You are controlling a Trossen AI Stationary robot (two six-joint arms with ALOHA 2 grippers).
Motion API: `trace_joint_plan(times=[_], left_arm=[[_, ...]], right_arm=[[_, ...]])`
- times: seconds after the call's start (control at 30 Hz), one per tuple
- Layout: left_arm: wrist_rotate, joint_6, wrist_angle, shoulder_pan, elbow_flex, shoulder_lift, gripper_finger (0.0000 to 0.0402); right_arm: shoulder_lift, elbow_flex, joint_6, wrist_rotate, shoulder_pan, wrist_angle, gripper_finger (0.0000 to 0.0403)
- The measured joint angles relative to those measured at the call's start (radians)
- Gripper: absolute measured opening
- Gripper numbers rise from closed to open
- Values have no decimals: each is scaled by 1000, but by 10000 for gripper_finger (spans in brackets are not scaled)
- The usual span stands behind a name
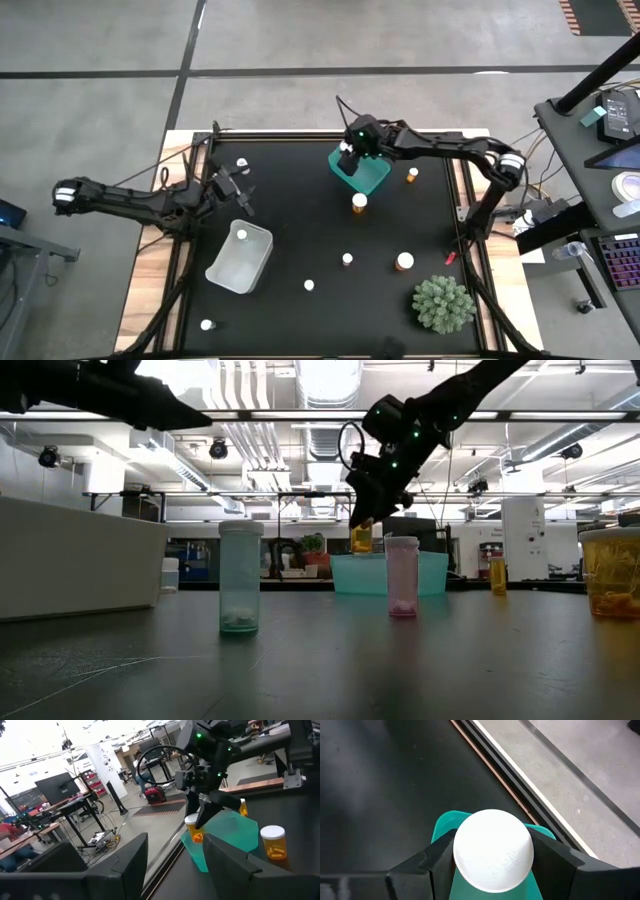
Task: Pick and place medicine bottles into bin by pill shape (circle, oval)
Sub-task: Put the middle left orange capsule bottle into the blue bin, then put the top transparent capsule bottle into the blue bin
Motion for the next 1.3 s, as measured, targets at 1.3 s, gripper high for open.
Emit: trace_joint_plan(times=[1.3], left_arm=[[1,-39,47,0,0,32,173]], right_arm=[[111,0,35,8,-11,62,289]])
